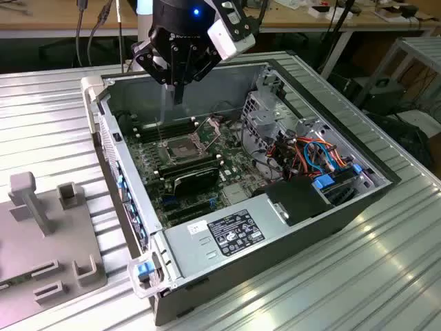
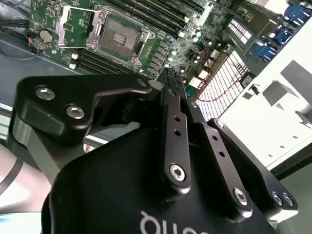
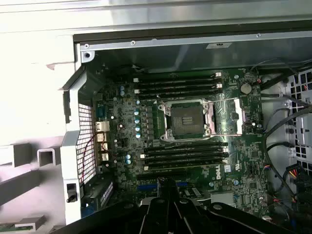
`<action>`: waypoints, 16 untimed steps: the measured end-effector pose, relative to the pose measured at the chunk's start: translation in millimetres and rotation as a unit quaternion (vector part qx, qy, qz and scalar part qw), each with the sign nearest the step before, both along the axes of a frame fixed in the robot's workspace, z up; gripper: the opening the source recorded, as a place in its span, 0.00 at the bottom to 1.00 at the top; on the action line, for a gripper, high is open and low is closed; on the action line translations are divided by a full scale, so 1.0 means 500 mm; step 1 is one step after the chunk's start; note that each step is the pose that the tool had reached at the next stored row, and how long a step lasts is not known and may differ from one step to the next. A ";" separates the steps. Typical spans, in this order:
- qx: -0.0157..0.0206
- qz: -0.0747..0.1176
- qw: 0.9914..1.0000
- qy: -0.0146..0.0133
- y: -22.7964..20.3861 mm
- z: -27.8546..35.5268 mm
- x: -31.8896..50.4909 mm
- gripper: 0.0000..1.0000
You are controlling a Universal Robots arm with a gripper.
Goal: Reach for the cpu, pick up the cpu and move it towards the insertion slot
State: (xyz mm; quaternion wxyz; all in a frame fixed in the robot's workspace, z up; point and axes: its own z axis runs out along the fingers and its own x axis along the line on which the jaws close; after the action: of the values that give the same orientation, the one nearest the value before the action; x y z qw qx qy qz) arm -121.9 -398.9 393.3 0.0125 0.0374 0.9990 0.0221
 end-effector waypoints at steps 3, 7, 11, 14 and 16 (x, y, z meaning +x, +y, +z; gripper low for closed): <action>0.000 0.000 1.000 0.000 0.0000 0.000 0.000 0.11; 0.000 0.000 1.000 0.000 0.0001 0.000 -0.001 0.11; 0.000 0.000 1.000 0.000 0.0000 0.000 -0.004 0.11; 0.000 0.000 1.000 0.000 0.0000 0.000 -0.005 0.11; 0.000 0.000 1.000 0.000 0.0000 0.000 -0.007 0.11</action>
State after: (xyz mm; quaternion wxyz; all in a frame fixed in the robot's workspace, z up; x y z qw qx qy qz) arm -125.1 -398.8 393.3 0.0125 0.0374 0.9990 0.0221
